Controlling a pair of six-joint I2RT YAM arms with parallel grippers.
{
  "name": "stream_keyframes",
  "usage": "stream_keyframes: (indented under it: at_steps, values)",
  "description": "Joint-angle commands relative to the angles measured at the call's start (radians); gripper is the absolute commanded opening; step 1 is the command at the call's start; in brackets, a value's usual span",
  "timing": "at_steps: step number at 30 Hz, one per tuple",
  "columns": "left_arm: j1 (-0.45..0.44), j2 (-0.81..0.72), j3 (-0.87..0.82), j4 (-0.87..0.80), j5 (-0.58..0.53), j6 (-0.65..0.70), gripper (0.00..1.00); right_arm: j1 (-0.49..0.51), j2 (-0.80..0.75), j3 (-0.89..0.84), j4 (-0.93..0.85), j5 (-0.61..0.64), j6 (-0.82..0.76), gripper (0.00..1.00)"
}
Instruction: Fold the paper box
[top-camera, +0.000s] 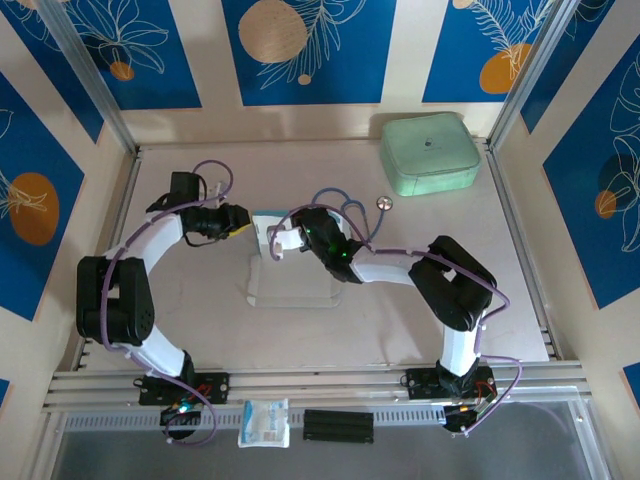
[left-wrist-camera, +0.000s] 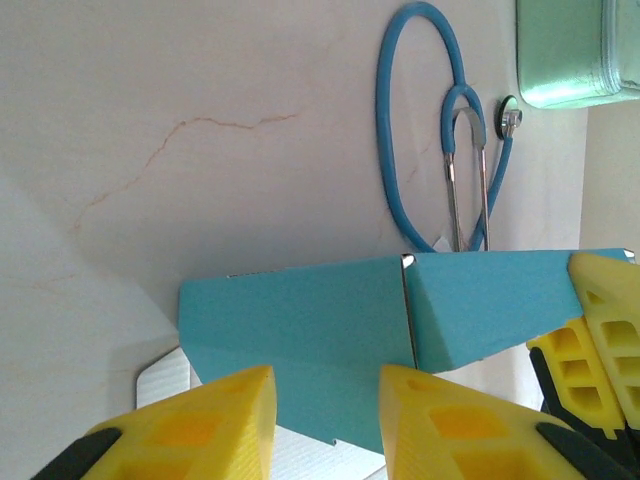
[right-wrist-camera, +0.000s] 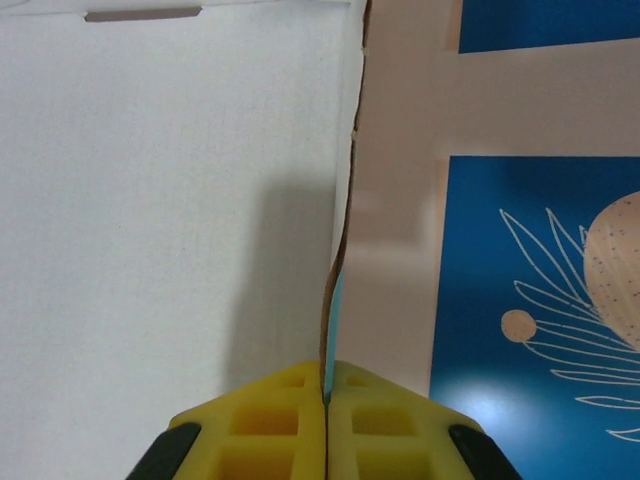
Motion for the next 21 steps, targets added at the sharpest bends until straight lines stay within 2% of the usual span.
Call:
stream_keyframes:
  at_steps: [1, 6, 11, 21]
  values:
    - [-0.001, -0.034, -0.028, 0.041, -0.009, 0.057, 0.34, 0.017, 0.042, -0.048, 0.005, -0.025, -0.074, 0.06]
    - [-0.017, -0.078, -0.067, 0.090, -0.047, 0.191, 0.35, 0.018, 0.039, -0.077, 0.004, -0.038, -0.105, 0.06]
    - [-0.022, -0.147, -0.124, 0.152, -0.131, 0.312, 0.36, 0.019, 0.015, -0.094, -0.008, -0.059, -0.104, 0.07]
    - [-0.024, -0.133, -0.148, 0.126, -0.183, 0.337, 0.36, 0.012, -0.020, -0.099, -0.035, -0.079, -0.113, 0.07]
